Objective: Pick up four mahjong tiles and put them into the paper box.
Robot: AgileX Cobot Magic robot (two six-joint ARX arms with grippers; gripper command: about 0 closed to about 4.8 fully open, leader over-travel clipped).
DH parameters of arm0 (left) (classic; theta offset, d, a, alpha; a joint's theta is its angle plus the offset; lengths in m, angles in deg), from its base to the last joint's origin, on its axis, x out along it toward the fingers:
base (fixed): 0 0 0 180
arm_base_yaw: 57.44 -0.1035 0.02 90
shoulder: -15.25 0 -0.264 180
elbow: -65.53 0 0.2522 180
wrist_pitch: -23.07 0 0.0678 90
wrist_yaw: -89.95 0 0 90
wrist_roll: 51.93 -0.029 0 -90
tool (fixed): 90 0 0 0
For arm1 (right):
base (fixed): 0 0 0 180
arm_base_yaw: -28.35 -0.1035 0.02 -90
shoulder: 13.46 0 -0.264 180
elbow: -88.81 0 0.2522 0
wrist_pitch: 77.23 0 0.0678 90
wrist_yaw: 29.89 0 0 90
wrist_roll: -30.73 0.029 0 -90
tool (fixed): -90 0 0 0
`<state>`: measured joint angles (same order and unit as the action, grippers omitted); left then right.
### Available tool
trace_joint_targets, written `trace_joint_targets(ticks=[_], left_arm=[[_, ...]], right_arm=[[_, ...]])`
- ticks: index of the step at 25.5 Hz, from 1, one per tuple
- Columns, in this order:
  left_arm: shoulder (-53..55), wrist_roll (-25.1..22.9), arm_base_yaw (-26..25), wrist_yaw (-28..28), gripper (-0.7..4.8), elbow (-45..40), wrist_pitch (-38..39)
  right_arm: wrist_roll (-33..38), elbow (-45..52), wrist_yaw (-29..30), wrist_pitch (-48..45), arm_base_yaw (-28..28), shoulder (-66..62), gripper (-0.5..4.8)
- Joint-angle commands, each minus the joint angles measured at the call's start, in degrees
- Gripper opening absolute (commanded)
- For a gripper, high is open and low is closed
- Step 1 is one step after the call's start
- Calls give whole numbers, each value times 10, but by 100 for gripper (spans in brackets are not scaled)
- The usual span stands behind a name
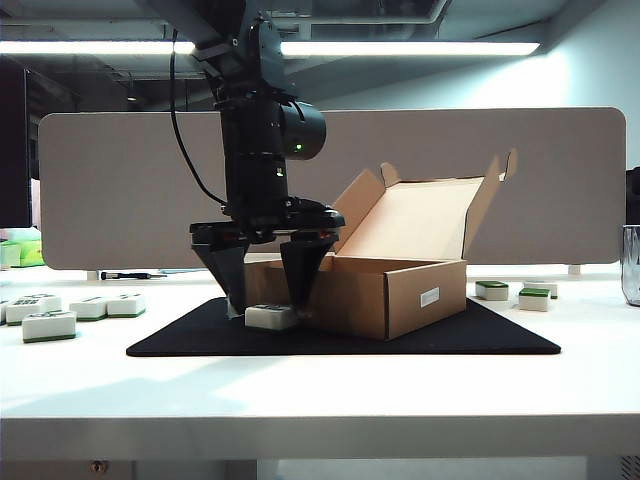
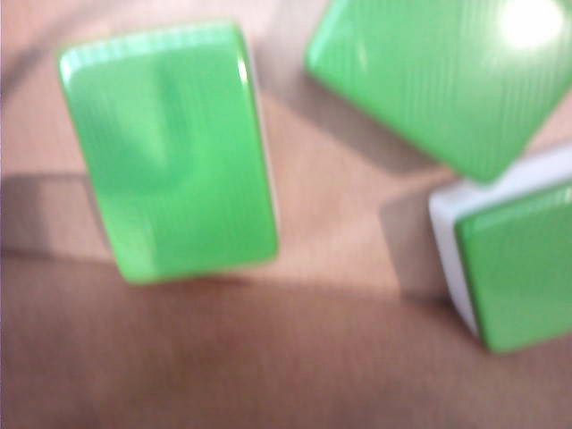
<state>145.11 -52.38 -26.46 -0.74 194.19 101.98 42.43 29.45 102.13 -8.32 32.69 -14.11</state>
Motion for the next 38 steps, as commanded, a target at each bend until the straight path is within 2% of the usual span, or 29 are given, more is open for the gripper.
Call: trace_joint_targets(ticks=[1, 5, 7, 9, 10, 11, 14, 17, 20, 22, 23, 28, 32, 38], left_arm=[[2, -11, 2, 18, 395, 1, -20], [12, -11, 7, 31, 393, 1, -14], [20, -11, 12, 30, 310, 1, -16], [23, -11, 16, 31, 257, 1, -16], [24, -11, 17, 31, 208, 2, -16], [24, -11, 21, 31, 199, 2, -15], [22, -11, 26, 30, 200, 16, 17], [22, -10, 40, 30, 200, 83, 108], [22, -11, 52, 30, 200, 144, 135], [22, -11, 56, 31, 200, 176, 111], [22, -11, 57, 31, 200, 181, 71], [31, -30, 57, 31, 200, 180, -6], [47, -51, 57, 30, 200, 180, -35], [74, -52, 56, 31, 201, 180, -35]], right_arm=[[-2, -2, -1, -5, 0, 6, -1], [-2, -2, -2, -5, 0, 6, -1], [-2, -2, -2, -5, 0, 6, -1], [-2, -2, -2, -5, 0, 6, -1], [-2, -2, -2, -5, 0, 6, -1], [-2, -2, -2, -5, 0, 6, -1], [-2, -2, -2, -5, 0, 6, -1], [-2, -2, -2, -5, 0, 6, -1], [-2, -2, -2, -5, 0, 6, -1], [-2, -2, -2, -5, 0, 6, -1], [-2, -2, -1, -5, 0, 6, -1], [-2, -2, -1, -5, 0, 6, -1], [-2, -2, -1, -5, 0, 6, -1], [-2, -2, -1, -5, 0, 6, -1]])
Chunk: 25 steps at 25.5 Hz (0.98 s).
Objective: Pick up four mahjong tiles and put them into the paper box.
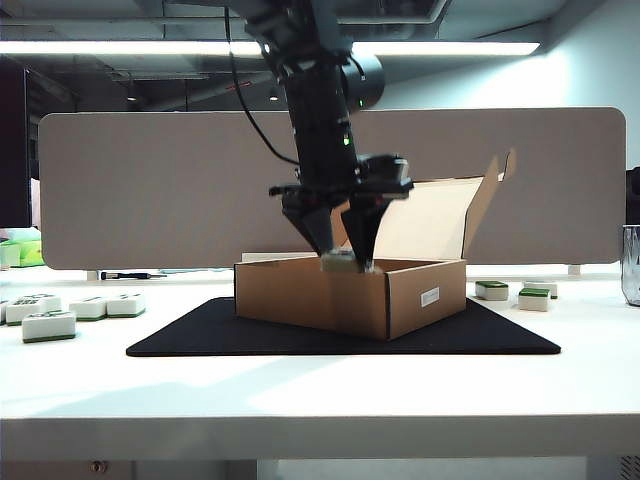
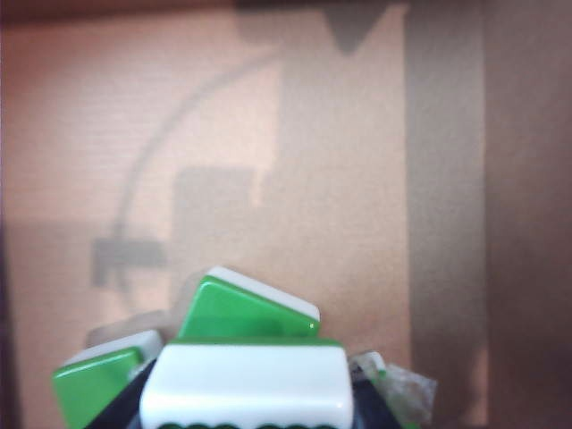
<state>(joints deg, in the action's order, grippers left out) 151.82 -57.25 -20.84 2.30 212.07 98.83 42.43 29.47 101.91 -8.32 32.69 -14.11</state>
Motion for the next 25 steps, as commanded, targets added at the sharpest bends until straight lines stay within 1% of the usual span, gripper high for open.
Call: trace_joint_targets(ticks=[1, 5, 7, 13, 15, 22, 23, 25], left_arm=[[12, -3, -1, 0, 201, 1, -4], [17, -3, -5, 0, 202, -16, -14], [17, -3, -10, 0, 216, -24, -13], [17, -3, -13, 0, 221, -26, -13], [17, -3, -13, 0, 288, -26, -15], [17, -3, -13, 0, 294, -26, -19], [16, -3, -13, 0, 320, -25, -16], [9, -3, -13, -2, 345, -22, 0]], right_arm=[[-2, -3, 1, -5, 0, 6, -1], [-2, -3, 1, -5, 0, 6, -1], [-2, -3, 1, -5, 0, 6, -1], [-2, -3, 1, -5, 0, 6, -1], [-2, -3, 1, -5, 0, 6, -1], [-2, -3, 1, -5, 0, 6, -1], [-2, -3, 1, -5, 0, 6, -1], [-2, -3, 1, -5, 0, 6, -1]])
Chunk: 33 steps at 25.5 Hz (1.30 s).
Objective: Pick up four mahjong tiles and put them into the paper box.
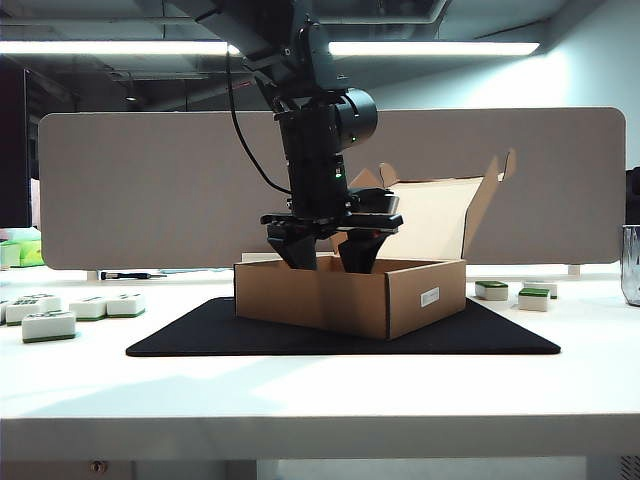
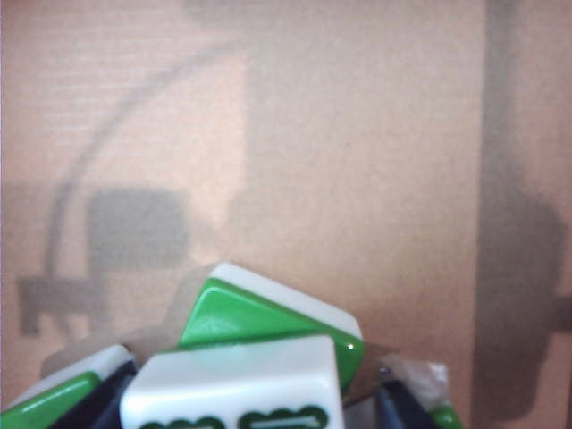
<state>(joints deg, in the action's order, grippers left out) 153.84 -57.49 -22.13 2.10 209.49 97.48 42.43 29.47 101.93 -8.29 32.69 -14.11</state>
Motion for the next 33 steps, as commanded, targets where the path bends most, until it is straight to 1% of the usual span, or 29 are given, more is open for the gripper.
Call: trace_joint_targets(ticks=[1, 5, 8, 10, 12, 13, 21, 23, 25, 27, 30, 33], left_arm=[[-14, 0, 0, 0, 345, 4, 16], [-54, 0, -2, 0, 345, 4, 47], [-103, 0, -14, 2, 343, 3, 80], [-131, 0, -26, 2, 341, 0, 94], [-183, 0, -48, 2, 340, -27, 96], [-222, 0, -68, 2, 340, -60, 97], [-365, 0, -167, 2, 341, -227, 105], [-423, 0, -223, 6, 341, -286, 116], [-454, 0, -250, 6, 341, -310, 119], [-494, 0, -280, 6, 340, -343, 108], [-592, 0, -337, 6, 341, -416, 73], [-654, 0, -356, 6, 341, -460, 50]], right_arm=[[-2, -3, 2, -5, 0, 6, -1], [-2, -3, 3, -5, 0, 6, -1], [-2, -3, 3, -5, 0, 6, -1], [-2, -3, 3, -5, 0, 6, -1], [-2, -3, 3, -5, 0, 6, -1], [-2, -3, 3, -5, 0, 6, -1], [-2, -3, 3, -5, 0, 6, -1], [-2, -3, 3, -5, 0, 6, -1], [-2, -3, 3, -5, 0, 6, -1], [-2, -3, 3, -5, 0, 6, -1], [-2, -3, 0, -10, 0, 6, -1], [-2, -2, 3, -24, 0, 6, -1]])
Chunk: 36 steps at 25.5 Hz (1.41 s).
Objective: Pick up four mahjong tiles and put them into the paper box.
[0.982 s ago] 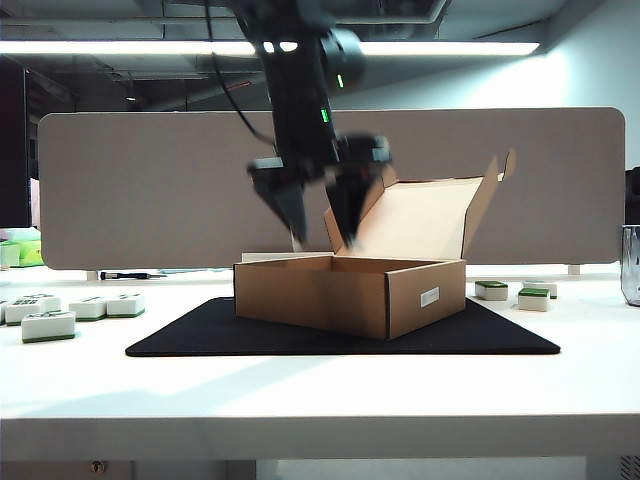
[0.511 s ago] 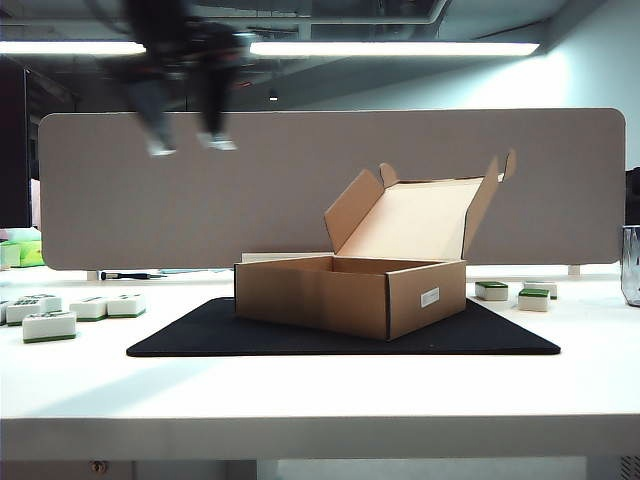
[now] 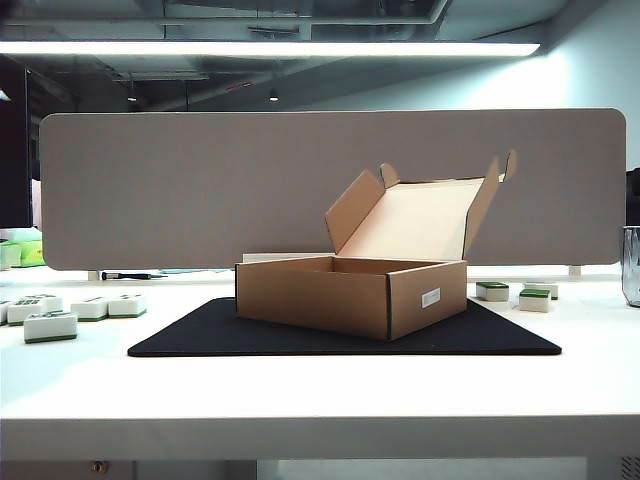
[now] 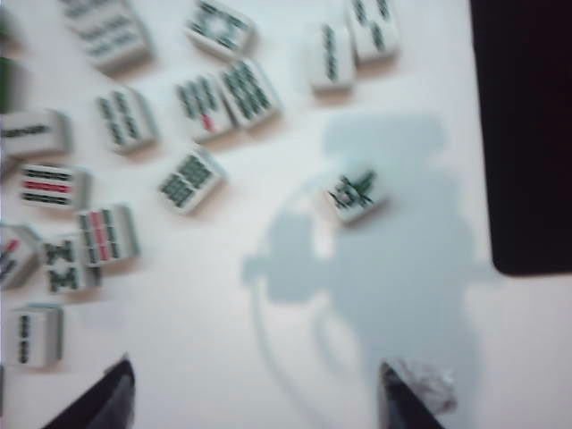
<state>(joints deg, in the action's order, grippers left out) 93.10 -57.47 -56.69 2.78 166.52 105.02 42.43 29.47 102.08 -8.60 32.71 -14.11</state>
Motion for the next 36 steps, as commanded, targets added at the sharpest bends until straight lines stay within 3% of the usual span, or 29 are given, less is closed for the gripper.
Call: trace_joint_targets(ticks=[1, 13, 17, 19, 23, 29, 36], left_arm=[[-70, 0, -16, 0, 340, -46, -33], [-388, -2, -16, -4, 340, -301, -87], [-495, 0, -16, -47, 341, -380, -94], [-557, 0, -16, -104, 341, -415, -103], [-615, 2, -16, -171, 341, -436, -115], [-665, 15, -16, -182, 340, -436, -142], [-669, 28, -16, -196, 341, -451, -283]], right_arm=[[-2, -2, 1, -21, 0, 6, -1], [-2, -2, 1, -20, 0, 6, -1], [-2, -2, 2, -20, 0, 6, -1], [-2, -2, 1, -20, 0, 6, -1], [-2, -2, 2, -20, 0, 6, -1], [-2, -2, 2, -20, 0, 6, -1], [-2, -2, 1, -20, 0, 6, -1]])
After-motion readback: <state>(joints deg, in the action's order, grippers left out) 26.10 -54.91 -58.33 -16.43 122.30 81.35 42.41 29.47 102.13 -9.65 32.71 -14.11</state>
